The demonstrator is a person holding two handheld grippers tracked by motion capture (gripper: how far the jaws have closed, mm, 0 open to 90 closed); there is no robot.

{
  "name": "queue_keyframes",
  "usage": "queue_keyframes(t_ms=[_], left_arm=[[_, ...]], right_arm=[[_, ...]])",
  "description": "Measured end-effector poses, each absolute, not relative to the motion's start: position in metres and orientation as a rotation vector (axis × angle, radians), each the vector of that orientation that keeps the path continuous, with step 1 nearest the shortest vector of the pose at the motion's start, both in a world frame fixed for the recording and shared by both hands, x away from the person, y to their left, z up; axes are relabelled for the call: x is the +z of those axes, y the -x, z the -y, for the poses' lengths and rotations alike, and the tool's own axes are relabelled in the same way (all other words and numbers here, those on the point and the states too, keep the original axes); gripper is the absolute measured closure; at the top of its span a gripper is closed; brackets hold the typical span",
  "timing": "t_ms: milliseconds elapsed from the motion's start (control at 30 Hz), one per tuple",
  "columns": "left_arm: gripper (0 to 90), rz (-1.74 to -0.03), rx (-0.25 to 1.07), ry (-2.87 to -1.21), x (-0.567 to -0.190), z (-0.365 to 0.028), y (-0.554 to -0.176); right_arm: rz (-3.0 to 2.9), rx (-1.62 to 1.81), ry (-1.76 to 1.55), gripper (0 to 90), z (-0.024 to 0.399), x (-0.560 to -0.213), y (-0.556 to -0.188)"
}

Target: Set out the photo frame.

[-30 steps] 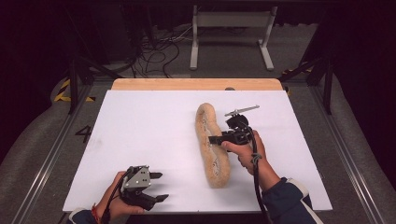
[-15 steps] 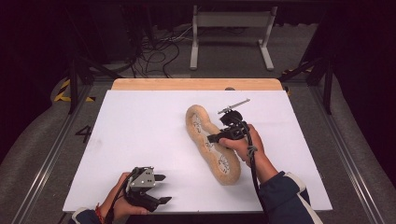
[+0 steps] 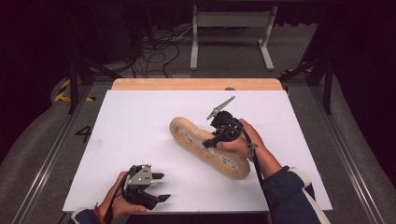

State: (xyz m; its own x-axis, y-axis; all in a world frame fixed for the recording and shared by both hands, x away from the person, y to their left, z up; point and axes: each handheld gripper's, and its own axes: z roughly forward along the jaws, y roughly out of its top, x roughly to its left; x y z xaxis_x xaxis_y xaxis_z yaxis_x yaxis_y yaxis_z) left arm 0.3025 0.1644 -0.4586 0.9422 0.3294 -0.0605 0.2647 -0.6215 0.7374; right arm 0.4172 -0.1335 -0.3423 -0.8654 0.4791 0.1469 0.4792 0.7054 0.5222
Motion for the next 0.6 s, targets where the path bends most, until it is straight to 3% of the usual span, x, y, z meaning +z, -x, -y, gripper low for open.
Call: queue_keyframes(t_ms=[267, 467, 600], left_arm=[[26.1, -0.408, 0.098, -2.274, -0.458, -0.163, -0.302], [25.9, -0.419, 0.104, -2.274, -0.459, -0.163, -0.304], [25.2, -0.426, 0.122, -2.271, -0.458, -0.164, -0.308]], right_arm=[[2.954, -0.784, 0.412, 64.1, 0.122, -0.345, -0.412], [2.979, -0.772, 0.442, 61.5, 0.129, -0.348, -0.417], [2.995, -0.831, 0.527, 51.7, 0.134, -0.347, -0.418]])
